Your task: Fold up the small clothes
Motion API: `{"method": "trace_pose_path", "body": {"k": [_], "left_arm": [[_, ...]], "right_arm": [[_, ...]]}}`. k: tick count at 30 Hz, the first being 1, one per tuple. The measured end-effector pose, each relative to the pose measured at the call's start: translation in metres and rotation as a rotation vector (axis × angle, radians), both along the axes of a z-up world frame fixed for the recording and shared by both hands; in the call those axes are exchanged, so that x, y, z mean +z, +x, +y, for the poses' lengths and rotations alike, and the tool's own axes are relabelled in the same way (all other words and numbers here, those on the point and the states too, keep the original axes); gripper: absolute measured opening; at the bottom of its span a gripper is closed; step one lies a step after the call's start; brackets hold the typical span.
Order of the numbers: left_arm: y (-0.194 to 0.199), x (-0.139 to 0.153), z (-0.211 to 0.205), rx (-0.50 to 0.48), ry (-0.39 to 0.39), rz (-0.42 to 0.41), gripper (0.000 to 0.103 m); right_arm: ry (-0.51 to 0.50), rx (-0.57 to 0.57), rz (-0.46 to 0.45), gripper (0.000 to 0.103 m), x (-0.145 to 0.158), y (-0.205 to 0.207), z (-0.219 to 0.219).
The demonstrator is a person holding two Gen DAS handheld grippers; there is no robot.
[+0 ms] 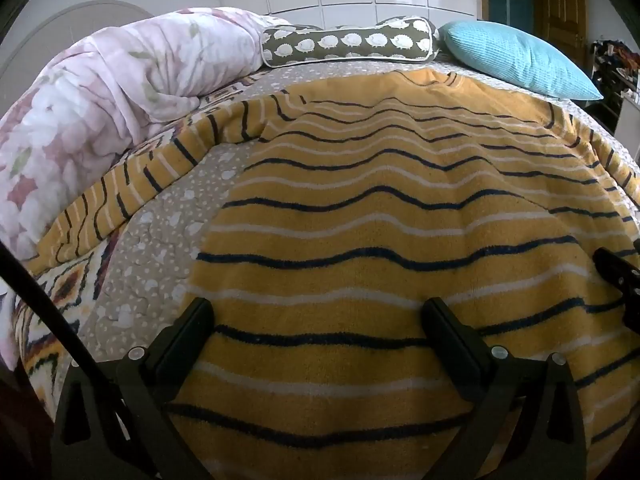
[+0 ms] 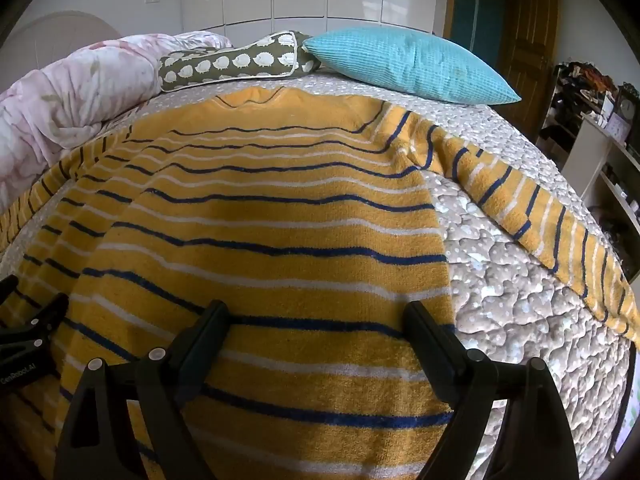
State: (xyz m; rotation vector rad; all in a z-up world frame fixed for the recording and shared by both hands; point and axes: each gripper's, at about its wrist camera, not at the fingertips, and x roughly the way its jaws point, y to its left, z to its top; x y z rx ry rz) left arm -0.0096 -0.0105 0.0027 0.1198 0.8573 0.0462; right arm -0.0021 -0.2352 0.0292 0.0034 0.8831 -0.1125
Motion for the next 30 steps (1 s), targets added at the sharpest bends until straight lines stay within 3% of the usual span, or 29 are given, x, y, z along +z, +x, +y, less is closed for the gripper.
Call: {"method": "trace_pose_path", "body": {"k": [6, 10, 12, 15, 19, 21, 25, 27, 30], "left_arm": [[-0.004, 0.002, 0.001, 0.018, 0.006, -0.022, 0.103], [-0.008, 0.005, -0.003, 0.040, 0.053, -0.018, 0.103], [-0.014, 0.013, 0.005, 0.074, -0.034, 0.034, 0.101], [-0.035, 0.032, 0.019, 0.055, -0.207, 0.050, 0.100], [-0.063, 0.056, 0.030, 0.020, -0.228, -0.013, 0.100], [-0.072, 0.062, 0.033, 0.006, -0.229, -0.032, 0.100], [-0.083, 0.067, 0.034, -0.036, -0.276, -0.031, 0.100], [-0.086, 0.071, 0.031, -0.056, -0.292, -0.035, 0.100], [-0.092, 0.082, 0.026, -0.078, -0.299, -0.067, 0.100]], "right_arm": [[-0.008, -0.001, 0.002, 0.093, -0.001, 0.002, 0.002], [0.003, -0.001, 0.004, 0.093, 0.000, 0.003, 0.001], [0.031, 0.012, 0.000, 0.093, 0.000, 0.000, -0.010], [0.179, 0.019, -0.068, 0.089, 0.015, -0.017, -0.040], [0.205, -0.194, -0.182, 0.089, 0.026, -0.061, -0.105], [0.222, -0.339, -0.179, 0.089, 0.022, -0.084, -0.153], [0.391, -0.585, -0.181, 0.088, 0.003, -0.115, -0.243], [0.420, -0.625, -0.251, 0.085, 0.006, -0.126, -0.273], [0.407, -0.689, -0.248, 0.084, 0.015, -0.116, -0.304]]}}
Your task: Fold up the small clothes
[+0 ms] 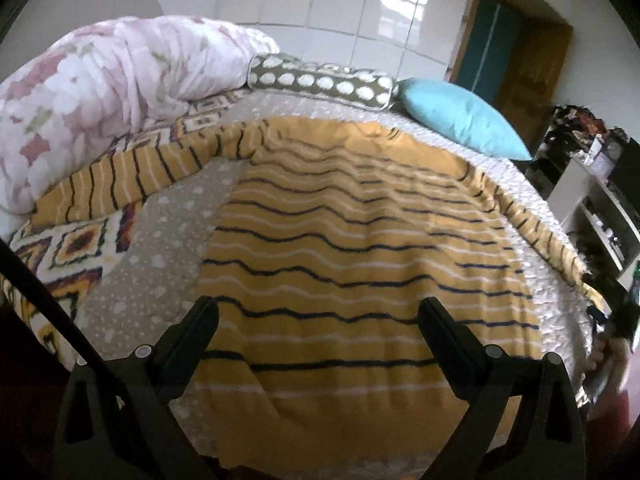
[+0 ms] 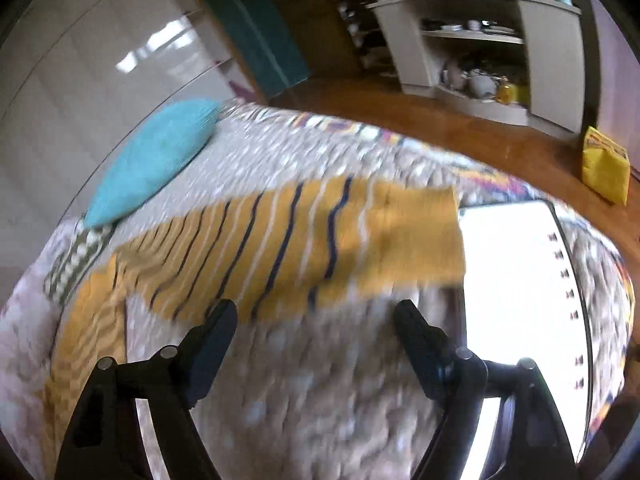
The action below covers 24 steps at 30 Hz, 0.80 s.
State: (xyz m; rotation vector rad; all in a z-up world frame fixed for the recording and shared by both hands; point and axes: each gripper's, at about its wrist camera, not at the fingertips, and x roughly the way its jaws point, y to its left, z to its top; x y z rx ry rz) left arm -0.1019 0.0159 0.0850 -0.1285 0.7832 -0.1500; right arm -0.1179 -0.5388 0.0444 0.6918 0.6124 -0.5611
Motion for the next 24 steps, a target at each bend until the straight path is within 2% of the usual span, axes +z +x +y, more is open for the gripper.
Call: {"method": "trace_pose_path", "body": {"k": [1, 2, 3, 4, 5, 6, 8, 12, 15, 19, 24], "left_arm": [[-0.002, 0.003, -0.001, -0.002, -0.003, -0.009, 0.100], [-0.004, 0.006, -0.001, -0.004, -0.007, -0.019, 0.100], [-0.005, 0.009, -0.001, -0.003, -0.010, -0.025, 0.100], [-0.006, 0.012, 0.001, 0.000, -0.014, -0.032, 0.100], [-0.006, 0.015, 0.003, 0.002, -0.018, -0.037, 0.100], [-0.006, 0.017, 0.006, 0.006, -0.022, -0.040, 0.100], [-0.007, 0.024, 0.016, 0.024, -0.033, -0.051, 0.100], [-0.010, 0.033, 0.045, 0.069, -0.053, -0.081, 0.100], [-0.013, 0.039, 0.070, 0.109, -0.058, -0.105, 0.100], [-0.017, 0.038, 0.097, 0.163, -0.056, -0.122, 0.100], [-0.020, 0.030, 0.133, 0.228, -0.073, -0.123, 0.100]], "right_arm": [[0.008, -0.017, 0.010, 0.084, 0.001, 0.005, -0.005], [0.004, -0.034, 0.001, 0.079, 0.002, 0.004, -0.014], [0.010, -0.047, 0.008, 0.058, 0.003, 0.010, -0.023], [0.018, -0.051, 0.044, 0.041, 0.001, 0.022, -0.018], [0.029, -0.045, 0.069, 0.012, 0.000, 0.028, -0.020], [0.045, -0.038, 0.076, 0.008, 0.001, 0.033, -0.023], [0.037, -0.051, 0.047, 0.007, 0.015, 0.035, -0.035], [-0.060, -0.118, 0.001, 0.007, 0.063, 0.034, -0.062], [-0.109, -0.115, 0.006, 0.007, 0.095, 0.056, -0.063], [-0.264, 0.030, 0.061, 0.006, 0.124, 0.113, -0.008], [-0.345, 0.372, 0.070, 0.006, 0.126, 0.196, 0.138]]}}
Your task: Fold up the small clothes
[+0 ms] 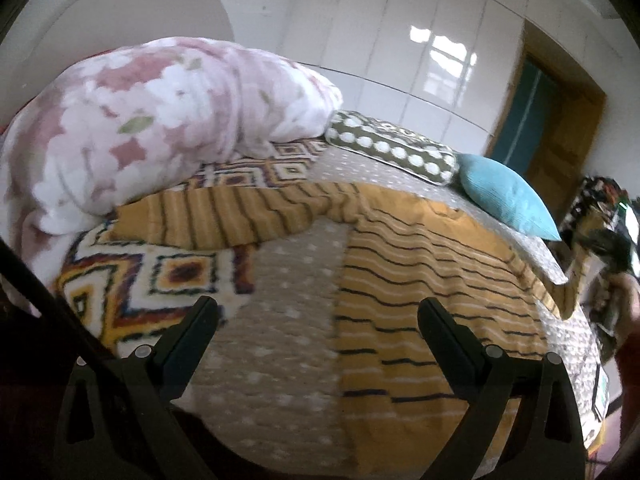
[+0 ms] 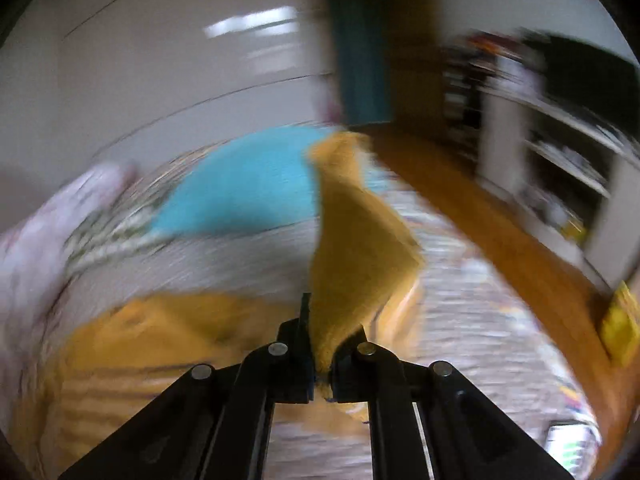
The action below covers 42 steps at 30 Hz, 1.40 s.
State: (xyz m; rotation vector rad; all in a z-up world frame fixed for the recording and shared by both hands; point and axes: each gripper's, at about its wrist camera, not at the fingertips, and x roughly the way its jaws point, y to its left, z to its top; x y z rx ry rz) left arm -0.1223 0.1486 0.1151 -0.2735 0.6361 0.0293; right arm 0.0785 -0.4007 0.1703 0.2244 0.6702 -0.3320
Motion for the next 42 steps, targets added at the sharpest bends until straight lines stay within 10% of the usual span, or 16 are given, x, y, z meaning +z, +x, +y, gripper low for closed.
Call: {"method": "trace_pose_path", "body": {"k": [13, 20, 32, 39, 41, 42], "left_arm": [[-0.021, -0.027, 0.077, 0.128, -0.062, 0.006, 0.100], [-0.021, -0.039, 0.104, 0.189, -0.118, 0.026, 0.100], [0.038, -0.065, 0.180, 0.341, -0.220, 0.103, 0.100], [0.113, -0.093, 0.207, 0.407, -0.122, 0.212, 0.098], [0.131, -0.094, 0.206, 0.396, -0.081, 0.222, 0.080], [0.146, -0.097, 0.205, 0.388, -0.051, 0.265, 0.052]], "right_arm": [[-0.406, 0.649, 0.282, 0.011, -0.140, 0.093, 0.386], [-0.587, 0.897, 0.163, 0.058, -0.138, 0.055, 0.459], [-0.295, 0.872, 0.187, 0.063, -0.085, -0.055, 0.318], [-0.205, 0.683, 0.216, 0.063, -0.093, -0.101, 0.219], [-0.176, 0.626, 0.218, 0.063, -0.096, -0.110, 0.199], [-0.159, 0.595, 0.217, 0.063, -0.098, -0.114, 0.189]]}}
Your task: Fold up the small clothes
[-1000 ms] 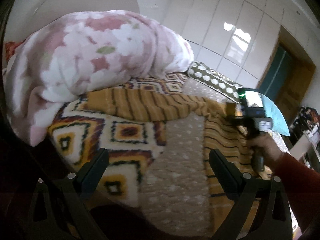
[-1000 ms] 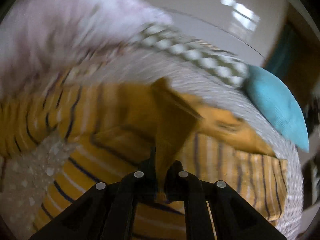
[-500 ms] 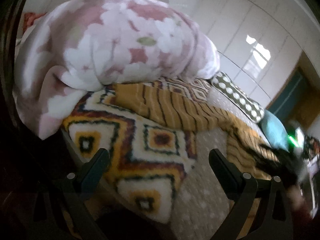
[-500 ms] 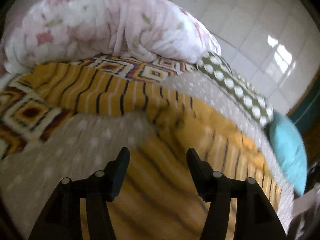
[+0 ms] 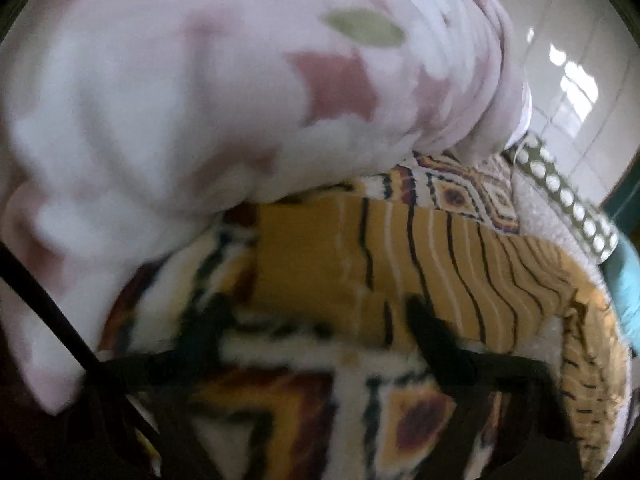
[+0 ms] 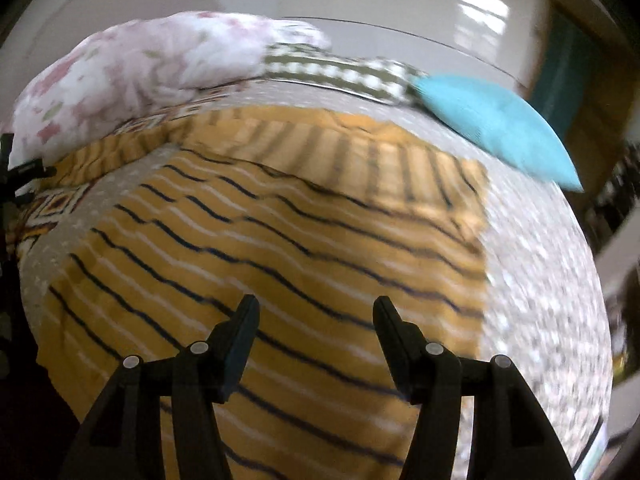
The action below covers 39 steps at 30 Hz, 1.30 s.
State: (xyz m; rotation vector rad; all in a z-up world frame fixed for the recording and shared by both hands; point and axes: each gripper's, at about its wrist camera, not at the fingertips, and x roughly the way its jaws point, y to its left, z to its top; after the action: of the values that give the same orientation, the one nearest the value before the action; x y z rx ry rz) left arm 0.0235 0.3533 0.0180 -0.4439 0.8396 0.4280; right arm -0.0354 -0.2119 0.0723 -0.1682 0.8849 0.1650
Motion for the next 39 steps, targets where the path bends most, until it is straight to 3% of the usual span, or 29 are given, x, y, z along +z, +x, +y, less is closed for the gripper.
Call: {"method": "trace_pose_path", "body": {"k": [1, 2, 4, 6, 9, 15, 21, 23, 24, 25, 27, 32, 36, 39], "left_arm": [[0.010, -0.003, -0.001, 0.003, 0.015, 0.051, 0.020], [0.017, -0.005, -0.002, 0.000, 0.008, 0.075, 0.012], [0.022, 0.006, -0.015, 0.024, 0.053, 0.080, 0.009], [0.022, 0.028, -0.043, -0.012, 0.154, 0.050, 0.008], [0.027, 0.061, -0.082, -0.089, 0.194, -0.012, 0.008], [0.081, 0.135, -0.213, -0.339, 0.143, -0.152, 0.008], [0.121, 0.161, -0.384, -0.698, 0.023, -0.217, 0.010], [0.125, 0.155, -0.432, -0.830, -0.011, -0.194, 0.024], [0.122, 0.152, -0.446, -0.868, -0.032, -0.189, 0.039], [0.118, 0.149, -0.452, -0.885, -0.047, -0.192, 0.051], [0.103, 0.142, -0.455, -0.899, -0.064, -0.193, 0.061], [0.043, 0.139, -0.410, -0.877, -0.035, -0.174, 0.068], [0.007, 0.142, -0.341, -0.744, 0.009, -0.178, 0.074], [-0.018, 0.140, -0.297, -0.650, 0.012, -0.174, 0.075]], "right_arm": [[0.012, -0.025, 0.000, 0.063, -0.002, -0.003, -0.006], [0.027, -0.052, 0.001, 0.063, -0.003, -0.005, -0.015], [0.064, -0.102, 0.004, 0.063, -0.007, -0.008, -0.027], [0.105, -0.141, 0.001, 0.063, -0.008, -0.008, -0.042], [0.143, -0.172, -0.027, 0.063, -0.006, -0.010, -0.057], [0.213, -0.210, -0.073, 0.063, -0.004, -0.020, -0.082], [0.269, -0.281, -0.073, 0.063, -0.013, -0.030, -0.113], [0.270, -0.297, -0.071, 0.063, -0.015, -0.032, -0.123], [0.272, -0.307, -0.072, 0.063, -0.015, -0.034, -0.127], [0.278, -0.319, -0.075, 0.063, -0.015, -0.036, -0.134], [0.288, -0.333, -0.079, 0.063, -0.014, -0.037, -0.143], [0.325, -0.331, -0.083, 0.063, -0.009, -0.025, -0.154], [0.355, -0.284, -0.105, 0.063, 0.004, 0.003, -0.142], [0.453, -0.232, -0.093, 0.063, 0.012, 0.044, -0.133]]}}
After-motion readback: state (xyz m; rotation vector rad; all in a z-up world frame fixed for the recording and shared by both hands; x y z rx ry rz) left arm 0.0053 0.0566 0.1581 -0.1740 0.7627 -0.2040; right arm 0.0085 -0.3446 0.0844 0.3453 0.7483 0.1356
